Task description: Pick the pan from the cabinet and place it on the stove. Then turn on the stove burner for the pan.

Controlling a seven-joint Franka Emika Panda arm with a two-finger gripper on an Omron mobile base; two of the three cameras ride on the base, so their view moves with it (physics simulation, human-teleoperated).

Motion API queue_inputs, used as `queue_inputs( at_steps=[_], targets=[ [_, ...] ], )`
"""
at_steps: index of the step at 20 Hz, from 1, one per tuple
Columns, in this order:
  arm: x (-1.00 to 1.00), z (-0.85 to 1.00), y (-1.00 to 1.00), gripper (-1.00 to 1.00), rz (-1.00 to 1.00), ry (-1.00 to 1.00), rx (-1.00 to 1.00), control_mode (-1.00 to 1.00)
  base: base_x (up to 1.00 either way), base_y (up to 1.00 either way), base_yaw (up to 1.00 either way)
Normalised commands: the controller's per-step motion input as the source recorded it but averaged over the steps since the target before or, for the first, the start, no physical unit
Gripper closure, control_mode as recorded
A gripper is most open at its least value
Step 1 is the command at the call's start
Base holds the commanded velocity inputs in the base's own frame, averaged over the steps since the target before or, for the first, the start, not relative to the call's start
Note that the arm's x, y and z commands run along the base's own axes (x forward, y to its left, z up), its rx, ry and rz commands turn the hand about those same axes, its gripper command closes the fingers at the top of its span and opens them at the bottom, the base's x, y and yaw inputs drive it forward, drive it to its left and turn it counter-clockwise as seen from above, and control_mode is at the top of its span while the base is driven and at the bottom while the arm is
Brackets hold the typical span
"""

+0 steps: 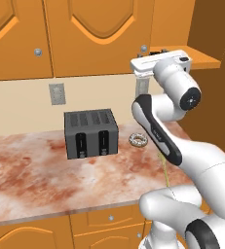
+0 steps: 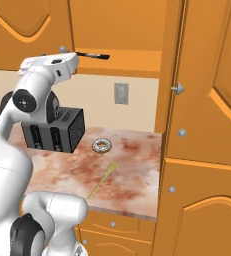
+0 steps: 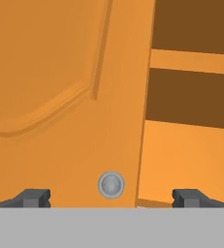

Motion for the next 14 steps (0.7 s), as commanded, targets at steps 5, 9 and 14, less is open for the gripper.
queue_inputs(
  at_steps=[5, 9, 14],
  targets=[
    [0.23, 0.0, 0.0, -1.0, 0.0, 0.0, 0.0, -1.0, 0.0, 0.0, 0.0],
    [0.23, 0.0, 0.0, -1.0, 0.0, 0.0, 0.0, -1.0, 0.0, 0.0, 0.0],
    [0.21, 0.0, 0.0, -1.0, 0.0, 0.0, 0.0, -1.0, 0.0, 0.0, 0.0]
  ],
)
